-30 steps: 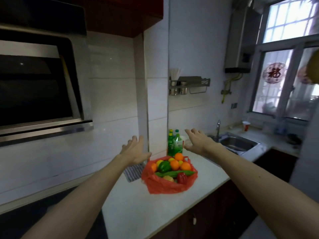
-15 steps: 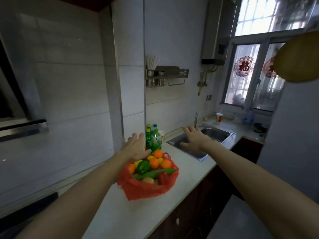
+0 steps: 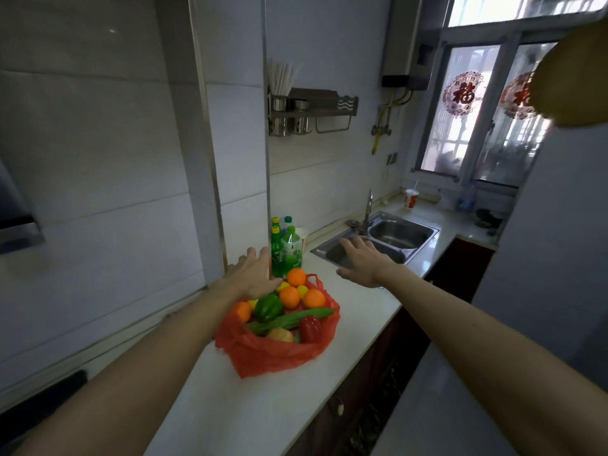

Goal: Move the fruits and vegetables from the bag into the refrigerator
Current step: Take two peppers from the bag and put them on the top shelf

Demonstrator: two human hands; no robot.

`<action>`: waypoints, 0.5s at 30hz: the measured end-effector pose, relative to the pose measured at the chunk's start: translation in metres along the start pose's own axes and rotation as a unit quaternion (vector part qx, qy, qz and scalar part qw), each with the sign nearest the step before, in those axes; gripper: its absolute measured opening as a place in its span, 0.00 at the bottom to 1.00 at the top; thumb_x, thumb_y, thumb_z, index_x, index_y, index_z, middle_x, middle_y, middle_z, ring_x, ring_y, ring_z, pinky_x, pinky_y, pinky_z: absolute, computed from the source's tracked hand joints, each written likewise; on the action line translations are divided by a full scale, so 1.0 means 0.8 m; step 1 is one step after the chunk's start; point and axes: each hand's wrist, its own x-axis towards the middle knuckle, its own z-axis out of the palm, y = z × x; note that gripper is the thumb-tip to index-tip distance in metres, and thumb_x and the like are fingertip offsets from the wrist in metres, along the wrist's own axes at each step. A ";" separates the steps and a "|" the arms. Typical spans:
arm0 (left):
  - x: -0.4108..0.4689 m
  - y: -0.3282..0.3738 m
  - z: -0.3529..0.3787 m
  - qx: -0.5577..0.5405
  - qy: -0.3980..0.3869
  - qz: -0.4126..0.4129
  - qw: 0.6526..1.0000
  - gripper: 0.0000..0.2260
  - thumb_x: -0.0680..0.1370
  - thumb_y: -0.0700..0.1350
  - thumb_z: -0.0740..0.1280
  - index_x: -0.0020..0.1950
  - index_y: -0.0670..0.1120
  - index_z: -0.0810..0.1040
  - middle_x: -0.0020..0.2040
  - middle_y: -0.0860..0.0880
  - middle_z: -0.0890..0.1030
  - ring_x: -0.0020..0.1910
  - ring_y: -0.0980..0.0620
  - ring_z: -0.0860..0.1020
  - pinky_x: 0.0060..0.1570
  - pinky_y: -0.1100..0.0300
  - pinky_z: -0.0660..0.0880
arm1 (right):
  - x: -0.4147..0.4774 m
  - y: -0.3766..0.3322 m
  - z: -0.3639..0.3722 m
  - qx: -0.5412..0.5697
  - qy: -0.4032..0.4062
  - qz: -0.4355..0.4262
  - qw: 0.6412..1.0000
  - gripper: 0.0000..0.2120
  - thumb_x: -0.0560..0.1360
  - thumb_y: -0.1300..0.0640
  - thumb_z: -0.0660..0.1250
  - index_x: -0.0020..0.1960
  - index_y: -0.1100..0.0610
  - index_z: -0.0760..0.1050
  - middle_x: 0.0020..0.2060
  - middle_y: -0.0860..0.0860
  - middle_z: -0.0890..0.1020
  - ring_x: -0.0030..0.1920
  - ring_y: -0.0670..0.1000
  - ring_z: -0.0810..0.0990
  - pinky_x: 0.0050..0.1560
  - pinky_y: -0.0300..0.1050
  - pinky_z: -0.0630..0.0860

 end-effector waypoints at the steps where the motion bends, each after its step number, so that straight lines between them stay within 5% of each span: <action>1: 0.004 -0.002 0.005 0.000 -0.004 0.001 1.000 0.36 0.76 0.62 0.62 0.75 0.46 0.53 0.69 0.39 0.63 0.65 0.38 0.68 0.58 0.45 0.69 | 0.004 0.000 0.005 -0.003 -0.003 0.001 1.000 0.38 0.77 0.42 0.62 0.78 0.54 0.48 0.76 0.57 0.55 0.74 0.62 0.56 0.68 0.61 0.65; 15: 0.071 -0.030 0.081 -0.019 -0.053 -0.042 0.998 0.38 0.76 0.62 0.62 0.77 0.46 0.49 0.72 0.38 0.60 0.68 0.37 0.65 0.64 0.41 0.69 | 0.089 0.025 0.087 0.013 -0.053 -0.026 0.998 0.38 0.77 0.41 0.61 0.78 0.53 0.47 0.75 0.58 0.58 0.73 0.61 0.59 0.67 0.60 0.66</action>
